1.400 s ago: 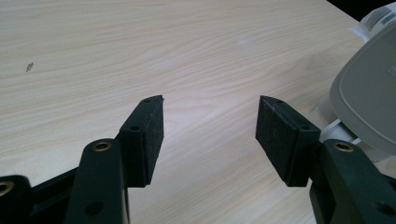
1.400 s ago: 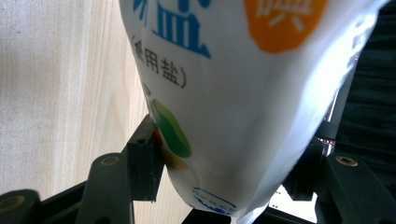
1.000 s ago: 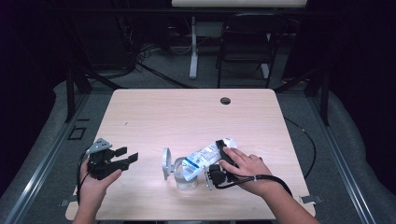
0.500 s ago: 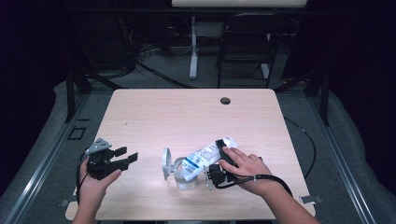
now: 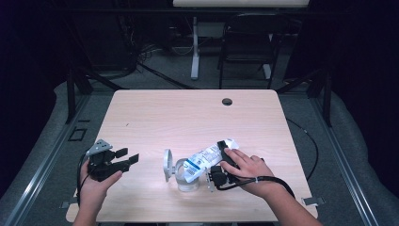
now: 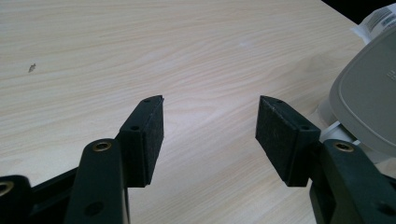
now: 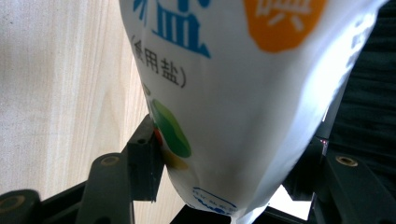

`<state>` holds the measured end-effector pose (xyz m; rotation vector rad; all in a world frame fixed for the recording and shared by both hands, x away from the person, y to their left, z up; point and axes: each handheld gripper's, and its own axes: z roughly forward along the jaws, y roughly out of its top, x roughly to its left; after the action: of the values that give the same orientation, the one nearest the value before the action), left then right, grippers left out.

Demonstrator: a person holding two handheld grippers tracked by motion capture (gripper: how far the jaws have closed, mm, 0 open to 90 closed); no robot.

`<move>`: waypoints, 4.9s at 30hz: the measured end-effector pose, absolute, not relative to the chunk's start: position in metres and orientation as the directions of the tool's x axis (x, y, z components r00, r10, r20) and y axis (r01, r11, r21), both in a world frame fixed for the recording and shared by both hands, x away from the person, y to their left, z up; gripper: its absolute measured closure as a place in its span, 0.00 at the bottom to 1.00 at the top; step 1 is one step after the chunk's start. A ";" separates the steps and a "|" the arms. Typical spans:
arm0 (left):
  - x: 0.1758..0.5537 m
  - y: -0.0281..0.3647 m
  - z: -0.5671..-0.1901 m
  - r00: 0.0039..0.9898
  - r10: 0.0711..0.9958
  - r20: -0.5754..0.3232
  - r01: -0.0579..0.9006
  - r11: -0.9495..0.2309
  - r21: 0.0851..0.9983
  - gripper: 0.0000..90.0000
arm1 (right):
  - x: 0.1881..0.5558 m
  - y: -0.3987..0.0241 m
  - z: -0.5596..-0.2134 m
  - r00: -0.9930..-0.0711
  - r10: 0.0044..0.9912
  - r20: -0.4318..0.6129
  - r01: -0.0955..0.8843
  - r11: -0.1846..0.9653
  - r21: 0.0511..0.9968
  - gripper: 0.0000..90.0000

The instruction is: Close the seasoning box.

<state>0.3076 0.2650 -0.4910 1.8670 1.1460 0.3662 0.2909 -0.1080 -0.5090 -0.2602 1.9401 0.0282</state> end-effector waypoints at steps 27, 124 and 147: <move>0.308 0.264 -0.492 0.532 0.826 -0.189 0.569 -0.182 0.802 0.47 | 0.291 -0.109 -0.507 -0.343 -0.192 -0.919 -0.202 0.971 -0.128 0.46; 0.309 0.269 -0.494 0.515 0.832 -0.205 0.578 -0.161 0.800 0.47 | 0.293 -0.107 -0.505 -0.312 -0.261 -0.914 -0.226 0.954 -0.195 0.47; 0.310 0.269 -0.495 0.517 0.831 -0.205 0.578 -0.162 0.800 0.47 | 0.291 -0.106 -0.502 -0.308 -0.278 -0.910 -0.222 0.951 -0.215 0.47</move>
<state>0.3098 0.2693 -0.4951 1.8556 1.1657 0.3530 0.2914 -0.1061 -0.5024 -0.3631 1.8994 -0.0582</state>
